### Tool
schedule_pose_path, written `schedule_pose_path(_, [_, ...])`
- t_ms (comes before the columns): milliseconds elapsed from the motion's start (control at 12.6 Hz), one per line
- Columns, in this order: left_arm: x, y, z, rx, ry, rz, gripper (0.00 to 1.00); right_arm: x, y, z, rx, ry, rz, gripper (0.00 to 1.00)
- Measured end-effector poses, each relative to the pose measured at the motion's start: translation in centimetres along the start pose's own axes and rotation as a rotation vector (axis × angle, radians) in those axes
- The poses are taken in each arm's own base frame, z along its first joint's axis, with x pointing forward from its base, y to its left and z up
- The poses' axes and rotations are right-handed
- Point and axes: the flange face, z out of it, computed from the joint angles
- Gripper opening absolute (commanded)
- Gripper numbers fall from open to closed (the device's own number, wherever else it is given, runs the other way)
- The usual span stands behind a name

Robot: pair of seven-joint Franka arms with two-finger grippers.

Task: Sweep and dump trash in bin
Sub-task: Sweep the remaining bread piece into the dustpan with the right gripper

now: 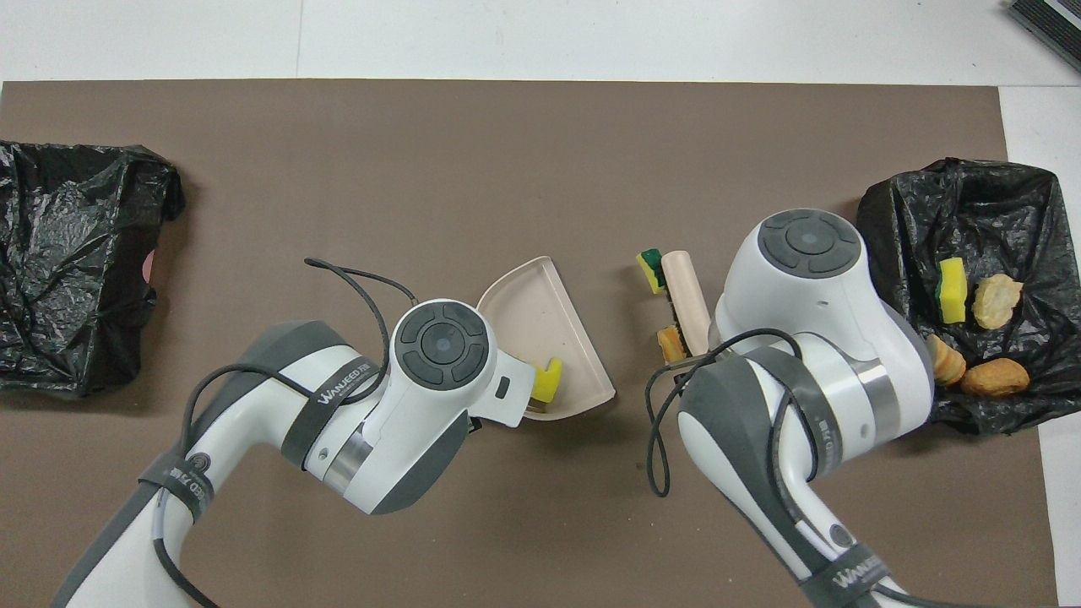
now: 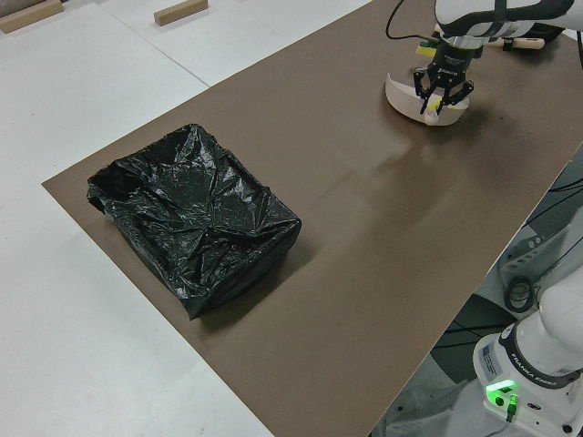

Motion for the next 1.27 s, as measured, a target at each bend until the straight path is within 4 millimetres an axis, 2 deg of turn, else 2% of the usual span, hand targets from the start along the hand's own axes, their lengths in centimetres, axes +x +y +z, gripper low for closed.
schedule_pose_path(159, [0.0, 0.2, 0.0, 0.0, 0.0, 0.006, 0.0, 0.4, 3.8, 1.1, -0.021, -0.008, 0.056, 0.0])
schedule_pose_path(317, [0.0, 0.5, 0.1, -0.001, -0.003, 0.01, 0.0, 0.6, 6.4, 3.1, -0.004, 0.023, 0.102, 0.0])
schedule_pose_path(396, [-0.1, 0.6, 0.1, -0.001, -0.004, 0.012, 0.0, 0.5, 6.8, 4.5, -0.001, 0.033, 0.109, 0.0])
schedule_pose_path(555, [-0.2, 0.8, 0.2, -0.002, -0.006, 0.013, 0.0, 0.3, 6.0, 6.6, -0.003, 0.04, 0.102, 0.0])
schedule_pose_path(713, [-0.2, 0.8, 0.2, -0.002, -0.006, 0.015, 0.0, 0.1, 3.6, 7.1, -0.003, 0.046, 0.083, 0.0])
schedule_pose_path(1030, [-0.5, 1.0, 0.4, -0.005, -0.012, 0.019, 0.0, -1.0, -6.1, 7.5, 0.037, 0.074, -0.018, 0.0])
schedule_pose_path(1268, [-0.8, 1.2, 0.5, -0.006, -0.015, 0.021, 0.0, -2.2, -11.3, 7.0, 0.128, 0.072, -0.067, 0.0])
